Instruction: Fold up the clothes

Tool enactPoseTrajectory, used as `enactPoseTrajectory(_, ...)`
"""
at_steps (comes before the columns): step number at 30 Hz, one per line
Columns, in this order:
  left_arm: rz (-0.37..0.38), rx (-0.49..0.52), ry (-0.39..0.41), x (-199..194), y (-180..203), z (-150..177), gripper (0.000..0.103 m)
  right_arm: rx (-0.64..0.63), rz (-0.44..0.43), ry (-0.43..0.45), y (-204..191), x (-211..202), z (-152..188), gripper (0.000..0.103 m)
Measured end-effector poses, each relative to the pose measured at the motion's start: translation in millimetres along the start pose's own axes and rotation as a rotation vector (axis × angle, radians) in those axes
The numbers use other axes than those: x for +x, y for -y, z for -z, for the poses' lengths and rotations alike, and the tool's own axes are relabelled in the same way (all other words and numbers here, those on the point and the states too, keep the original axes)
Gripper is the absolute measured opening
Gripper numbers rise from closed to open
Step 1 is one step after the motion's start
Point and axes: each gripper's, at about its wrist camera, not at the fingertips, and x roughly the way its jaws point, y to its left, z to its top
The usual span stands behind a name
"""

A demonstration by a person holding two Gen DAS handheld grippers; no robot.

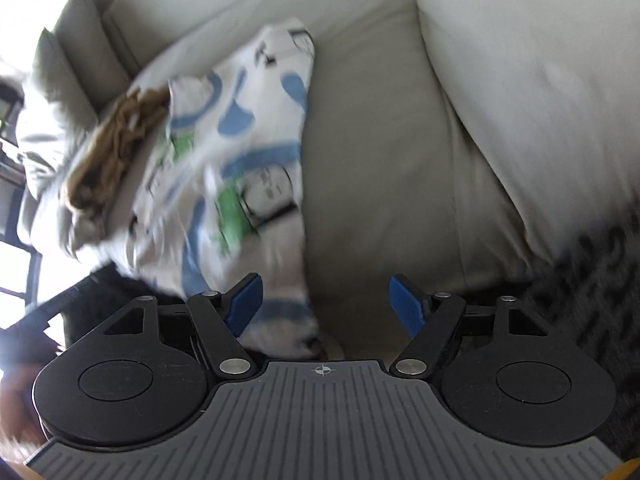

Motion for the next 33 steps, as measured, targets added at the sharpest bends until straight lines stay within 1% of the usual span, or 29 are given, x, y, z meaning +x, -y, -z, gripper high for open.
enactPoseTrajectory(1, 0.037, 0.004, 0.019, -1, 2, -2, 0.026, 0.01, 0.002, -0.007, 5, 0, 5, 0.077)
enactPoseTrajectory(2, 0.084, 0.014, 0.026, -1, 6, -3, 0.021, 0.026, -0.006, -0.009, 10, 2, 9, 0.077)
enactPoseTrajectory(3, 0.141, 0.039, 0.02, 1, 12, -3, 0.018, 0.045, -0.029, -0.008, 13, 3, 11, 0.077)
enactPoseTrajectory(5, 0.238, 0.114, 0.011, 5, 29, -1, 0.019, 0.07, -0.084, -0.006, 16, 5, 14, 0.075)
enactPoseTrajectory(6, 0.265, 0.16, 0.011, 9, 37, 2, 0.018, 0.072, -0.115, -0.008, 17, 7, 15, 0.071)
enactPoseTrajectory(7, 0.276, 0.195, 0.007, 16, 44, 4, 0.017, 0.064, -0.134, -0.01, 14, 8, 16, 0.065)
enactPoseTrajectory(8, 0.253, 0.205, -0.016, 27, 49, 6, 0.013, 0.045, -0.145, -0.01, 10, 9, 17, 0.063)
enactPoseTrajectory(9, 0.209, 0.194, -0.056, 40, 50, 7, 0.009, 0.022, -0.142, -0.014, 7, 12, 17, 0.055)
enactPoseTrajectory(10, 0.163, 0.175, -0.1, 54, 49, 8, 0.007, 0.0, -0.137, -0.019, 3, 14, 17, 0.045)
enactPoseTrajectory(11, 0.122, 0.154, -0.144, 66, 46, 9, 0.004, -0.023, -0.132, -0.025, 0, 17, 16, 0.042)
enactPoseTrajectory(12, 0.1, 0.138, -0.17, 74, 44, 11, 0.003, -0.003, -0.07, -0.064, 5, 22, 18, 0.037)
enactPoseTrajectory(14, 0.102, 0.143, -0.177, 74, 41, 11, 0.004, 0.051, 0.075, -0.153, 18, 34, 22, 0.034)
enactPoseTrajectory(15, 0.099, 0.153, -0.182, 73, 42, 11, 0.004, 0.095, 0.124, -0.175, 29, 32, 26, 0.029)
enactPoseTrajectory(16, 0.095, 0.165, -0.187, 73, 43, 10, 0.004, 0.141, 0.169, -0.193, 41, 30, 30, 0.016)
enactPoseTrajectory(18, 0.089, 0.177, -0.197, 74, 45, 10, 0.004, 0.168, 0.175, -0.184, 50, 12, 36, 0.0)
enactPoseTrajectory(21, 0.084, 0.186, -0.204, 75, 47, 10, 0.004, 0.153, 0.268, -0.128, 48, -26, 39, 0.0)
enactPoseTrajectory(30, 0.058, 0.205, -0.217, 78, 52, 7, 0.005, 0.265, 0.292, 0.113, 68, -118, 64, 0.0)
enactPoseTrajectory(32, 0.063, 0.18, -0.215, 69, 49, 5, 0.007, 0.29, 0.296, 0.166, 73, -139, 70, 0.013)
enactPoseTrajectory(33, 0.071, 0.167, -0.212, 63, 47, 4, 0.014, 0.303, 0.298, 0.193, 75, -149, 72, 0.027)
